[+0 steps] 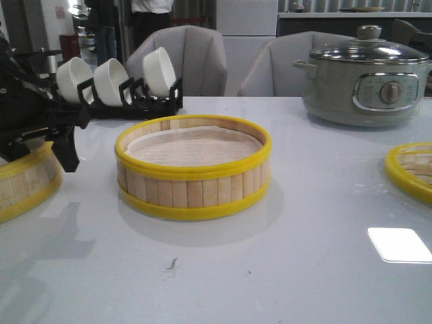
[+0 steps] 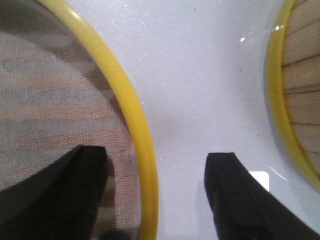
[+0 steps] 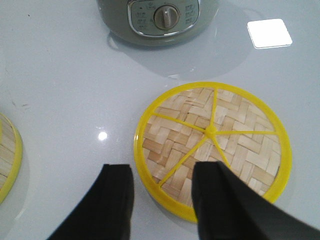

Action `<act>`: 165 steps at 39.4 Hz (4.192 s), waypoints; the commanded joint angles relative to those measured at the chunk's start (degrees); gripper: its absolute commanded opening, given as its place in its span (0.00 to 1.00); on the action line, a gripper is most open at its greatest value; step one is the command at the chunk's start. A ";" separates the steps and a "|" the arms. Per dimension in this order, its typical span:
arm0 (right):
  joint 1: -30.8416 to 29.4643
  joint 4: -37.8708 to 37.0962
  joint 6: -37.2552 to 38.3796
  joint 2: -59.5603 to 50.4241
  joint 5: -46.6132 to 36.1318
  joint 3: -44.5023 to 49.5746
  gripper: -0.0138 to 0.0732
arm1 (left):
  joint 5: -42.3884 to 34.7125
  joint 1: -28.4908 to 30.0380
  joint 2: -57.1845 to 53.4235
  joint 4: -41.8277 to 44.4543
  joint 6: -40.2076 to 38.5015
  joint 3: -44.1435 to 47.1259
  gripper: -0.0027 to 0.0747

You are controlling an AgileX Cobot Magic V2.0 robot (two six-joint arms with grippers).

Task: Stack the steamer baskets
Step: 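Grasp the rim of the steamer basket near the left gripper, then lift the basket with the left gripper and lower it onto the middle basket, then open the left gripper and withdraw it from the stacked basket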

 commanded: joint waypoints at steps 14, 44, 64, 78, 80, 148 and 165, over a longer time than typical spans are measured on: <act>-0.26 -0.04 -0.25 -0.51 -4.76 -2.23 0.61 | -1.53 -1.19 -3.16 -0.70 0.21 -5.47 0.14; -0.26 -0.04 -0.25 -0.51 -4.77 -2.23 0.61 | 5.72 -25.60 -1.40 -0.20 0.21 -30.18 0.15; -0.26 -0.04 -0.25 -0.51 -4.71 -2.23 0.61 | 5.34 -30.15 6.27 -0.87 0.21 -32.53 0.15; -0.26 -0.04 -0.25 -0.51 -4.71 -2.23 0.61 | 2.72 -32.56 6.78 -1.26 0.21 -32.53 0.15; -0.26 -0.04 -0.25 -0.51 -4.71 -2.23 0.61 | 2.45 -32.65 6.78 -1.26 0.21 -32.53 0.15; -0.26 -0.04 -0.25 0.75 -4.85 -2.23 0.61 | 8.61 -27.61 6.34 5.46 -1.96 -45.80 0.56; -0.26 -0.04 -0.25 0.75 -5.51 -2.23 0.61 | 17.35 -15.69 1.04 8.79 -6.33 -51.65 0.50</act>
